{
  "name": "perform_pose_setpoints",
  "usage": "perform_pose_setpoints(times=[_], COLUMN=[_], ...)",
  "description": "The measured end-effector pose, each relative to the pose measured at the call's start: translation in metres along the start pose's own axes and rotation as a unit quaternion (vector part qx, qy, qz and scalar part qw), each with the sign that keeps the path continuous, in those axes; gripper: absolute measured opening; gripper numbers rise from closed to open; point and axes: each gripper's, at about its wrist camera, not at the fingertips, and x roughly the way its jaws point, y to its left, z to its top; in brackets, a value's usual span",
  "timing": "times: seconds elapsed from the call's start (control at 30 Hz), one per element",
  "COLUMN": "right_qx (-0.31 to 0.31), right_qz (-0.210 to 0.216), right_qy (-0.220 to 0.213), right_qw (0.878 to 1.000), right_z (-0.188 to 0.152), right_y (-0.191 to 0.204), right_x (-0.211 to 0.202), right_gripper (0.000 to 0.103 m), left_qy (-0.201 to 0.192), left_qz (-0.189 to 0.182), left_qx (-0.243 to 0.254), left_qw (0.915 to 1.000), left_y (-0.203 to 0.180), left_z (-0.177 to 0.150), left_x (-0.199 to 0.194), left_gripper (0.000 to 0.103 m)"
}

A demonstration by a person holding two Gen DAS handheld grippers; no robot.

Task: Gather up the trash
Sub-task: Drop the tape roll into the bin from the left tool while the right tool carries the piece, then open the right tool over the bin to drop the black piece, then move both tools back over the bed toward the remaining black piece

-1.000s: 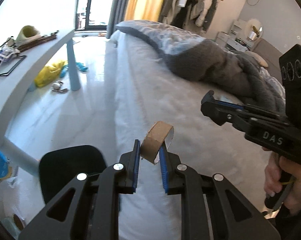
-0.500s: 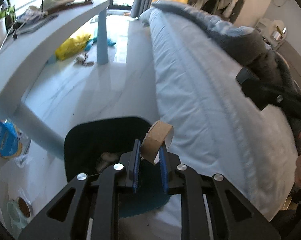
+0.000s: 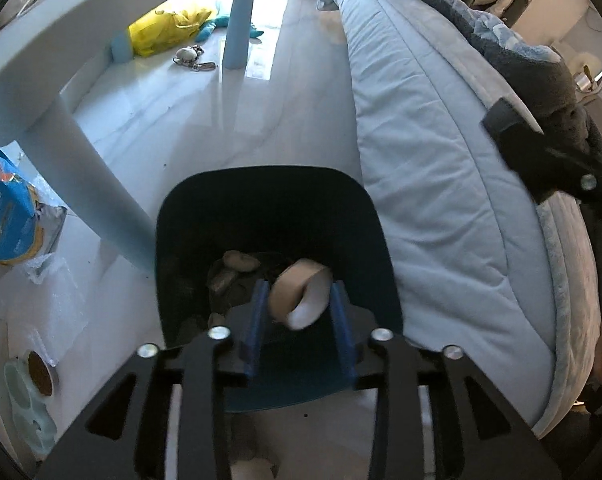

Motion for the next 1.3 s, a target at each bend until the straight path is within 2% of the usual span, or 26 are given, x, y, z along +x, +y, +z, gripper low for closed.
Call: perform_pose_setpoints(times=[0.07, 0.4, 0.5, 0.63, 0.73, 1.03, 1.1, 1.13, 1.17, 1.3], right_qx=[0.0, 0.0, 0.001, -0.002, -0.005, -0.002, -0.002, 0.0, 0.001, -0.009], right_qz=[0.0, -0.006, -0.004, -0.009, -0.009, -0.001, -0.002, -0.001, 0.003, 0.009], right_qy=[0.007, 0.044, 0.062, 0.079, 0.091, 0.108, 0.106, 0.105, 0.1, 0.068], right_qw=[1.0, 0.999, 0.998, 0.997, 0.996, 0.994, 0.994, 0.994, 0.995, 0.998], right_z=[0.0, -0.003, -0.009, -0.015, -0.019, -0.026, -0.026, -0.025, -0.025, -0.02], right_y=[0.002, 0.009, 0.008, 0.01, 0.01, 0.01, 0.009, 0.009, 0.009, 0.012], right_x=[0.008, 0.049, 0.062, 0.074, 0.079, 0.079, 0.075, 0.072, 0.068, 0.043], right_gripper=[0.014, 0.014, 0.014, 0.014, 0.014, 0.015, 0.027, 0.053, 0.068, 0.068], left_qy=[-0.008, -0.069, -0.083, -0.106, -0.124, -0.176, -0.184, -0.188, -0.19, -0.2], left_qz=[0.0, -0.007, -0.014, -0.001, 0.01, -0.005, -0.011, -0.011, -0.012, -0.019], left_qx=[0.001, -0.01, -0.019, -0.014, -0.009, 0.002, 0.006, 0.007, 0.008, 0.01], left_qw=[1.0, 0.9975, 0.9963, 0.9943, 0.9922, 0.9843, 0.9828, 0.9821, 0.9817, 0.9796], left_y=[0.004, 0.02, 0.024, 0.024, 0.022, 0.003, -0.003, -0.007, -0.009, -0.021], left_z=[0.0, 0.008, 0.01, 0.013, 0.015, 0.024, 0.026, 0.027, 0.028, 0.031], left_x=[-0.005, -0.04, -0.052, -0.066, -0.076, -0.109, -0.115, -0.117, -0.118, -0.125], left_gripper=[0.051, 0.069, 0.069, 0.069, 0.065, 0.057, 0.057, 0.057, 0.057, 0.057])
